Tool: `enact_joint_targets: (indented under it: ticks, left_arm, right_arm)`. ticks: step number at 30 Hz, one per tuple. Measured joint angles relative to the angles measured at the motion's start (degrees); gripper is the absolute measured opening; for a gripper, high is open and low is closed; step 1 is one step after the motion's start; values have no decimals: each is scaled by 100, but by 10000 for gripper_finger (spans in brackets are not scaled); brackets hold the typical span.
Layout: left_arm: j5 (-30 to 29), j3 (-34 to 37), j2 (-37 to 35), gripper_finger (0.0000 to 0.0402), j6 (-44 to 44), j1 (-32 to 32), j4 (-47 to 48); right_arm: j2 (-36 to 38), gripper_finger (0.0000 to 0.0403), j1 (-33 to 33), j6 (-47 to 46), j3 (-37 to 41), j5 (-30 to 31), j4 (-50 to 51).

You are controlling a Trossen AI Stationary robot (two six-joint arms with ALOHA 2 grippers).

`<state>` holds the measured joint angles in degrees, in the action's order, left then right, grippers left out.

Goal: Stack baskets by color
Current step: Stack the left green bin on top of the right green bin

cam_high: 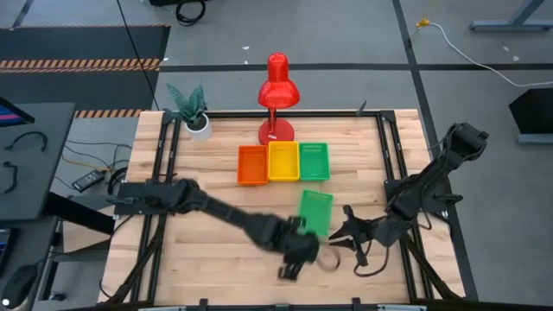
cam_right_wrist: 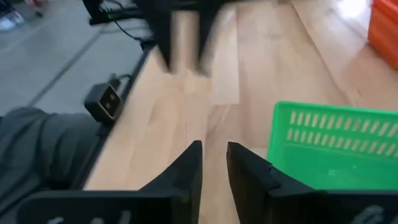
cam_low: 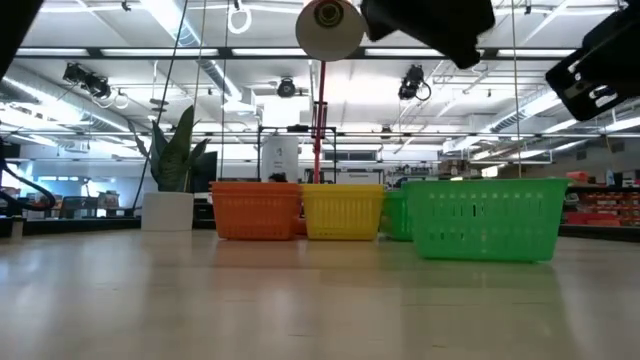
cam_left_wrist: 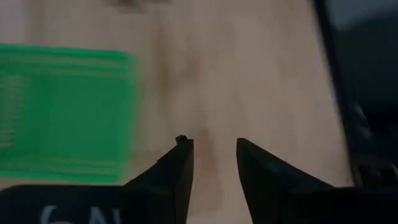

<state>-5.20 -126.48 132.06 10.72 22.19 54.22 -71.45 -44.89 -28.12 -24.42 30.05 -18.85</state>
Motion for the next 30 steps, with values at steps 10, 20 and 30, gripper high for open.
enact_joint_targets:
  ticks: [10,20,30]
  left_arm:
    - [-537,1404,-117,99,668,724,-680]
    - [-2037,5378,-2006,56,1883,1107,-4978]
    - [-4653,7868,-2425,51,2356,1627,-9151]
  right_arm:
    - [-1325,125,726,-17,-1401,-192,1542]
    - [-2396,130,1309,-394,-2754,-943,3716]
    - [-2770,57,1356,-92,-2888,-1324,3972]
